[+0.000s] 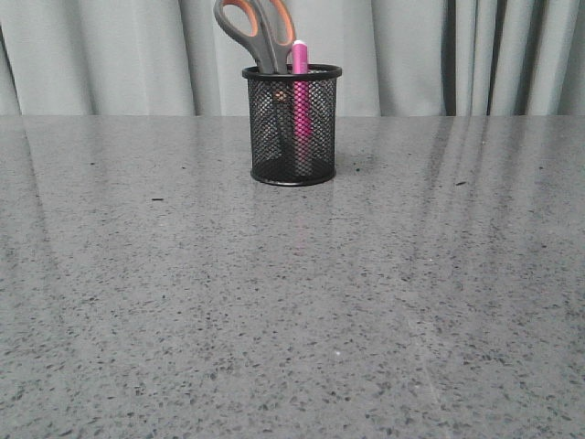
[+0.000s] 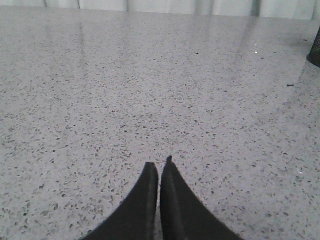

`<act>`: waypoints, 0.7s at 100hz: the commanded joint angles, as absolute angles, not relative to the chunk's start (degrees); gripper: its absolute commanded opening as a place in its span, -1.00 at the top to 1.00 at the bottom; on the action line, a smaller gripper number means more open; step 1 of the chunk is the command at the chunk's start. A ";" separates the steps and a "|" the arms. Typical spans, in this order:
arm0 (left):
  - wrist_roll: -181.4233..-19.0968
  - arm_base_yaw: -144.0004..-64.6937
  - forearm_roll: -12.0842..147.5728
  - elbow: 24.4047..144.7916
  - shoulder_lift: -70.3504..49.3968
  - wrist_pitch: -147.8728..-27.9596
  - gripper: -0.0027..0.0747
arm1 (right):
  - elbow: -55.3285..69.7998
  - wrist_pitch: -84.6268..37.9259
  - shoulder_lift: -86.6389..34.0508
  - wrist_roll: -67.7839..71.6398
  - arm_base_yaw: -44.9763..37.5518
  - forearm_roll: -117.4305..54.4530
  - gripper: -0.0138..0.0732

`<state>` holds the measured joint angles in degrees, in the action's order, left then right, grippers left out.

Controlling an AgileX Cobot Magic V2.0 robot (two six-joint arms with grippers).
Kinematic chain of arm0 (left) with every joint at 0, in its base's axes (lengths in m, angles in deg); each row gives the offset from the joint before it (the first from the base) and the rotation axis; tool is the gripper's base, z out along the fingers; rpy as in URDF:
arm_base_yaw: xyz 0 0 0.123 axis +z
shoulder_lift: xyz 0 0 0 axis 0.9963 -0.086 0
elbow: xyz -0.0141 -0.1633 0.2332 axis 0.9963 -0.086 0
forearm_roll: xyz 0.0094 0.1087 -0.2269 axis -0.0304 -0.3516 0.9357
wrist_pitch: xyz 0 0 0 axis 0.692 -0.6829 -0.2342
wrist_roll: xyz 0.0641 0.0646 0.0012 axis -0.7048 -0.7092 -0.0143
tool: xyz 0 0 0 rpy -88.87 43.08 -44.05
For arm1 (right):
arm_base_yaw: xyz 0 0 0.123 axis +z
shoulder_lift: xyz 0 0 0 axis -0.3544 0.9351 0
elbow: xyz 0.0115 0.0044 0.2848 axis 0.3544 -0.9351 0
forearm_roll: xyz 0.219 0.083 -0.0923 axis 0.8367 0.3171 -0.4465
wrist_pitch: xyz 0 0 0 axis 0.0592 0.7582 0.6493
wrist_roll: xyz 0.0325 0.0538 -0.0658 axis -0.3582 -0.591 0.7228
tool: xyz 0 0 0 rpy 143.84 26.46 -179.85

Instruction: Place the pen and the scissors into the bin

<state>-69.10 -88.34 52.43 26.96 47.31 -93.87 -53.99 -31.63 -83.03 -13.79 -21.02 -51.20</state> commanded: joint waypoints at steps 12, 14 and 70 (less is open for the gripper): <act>-68.96 -88.25 53.10 25.60 49.08 -90.48 0.98 | -54.61 -21.50 -85.81 -12.50 -22.42 -51.29 0.85; -68.96 -88.25 53.10 25.60 49.08 -90.48 0.98 | -54.61 -19.98 -86.49 -12.50 -22.42 -51.17 0.85; -68.96 -88.25 53.10 25.60 49.08 -90.48 0.98 | -54.61 -18.86 -86.64 -12.50 -22.42 -50.64 0.85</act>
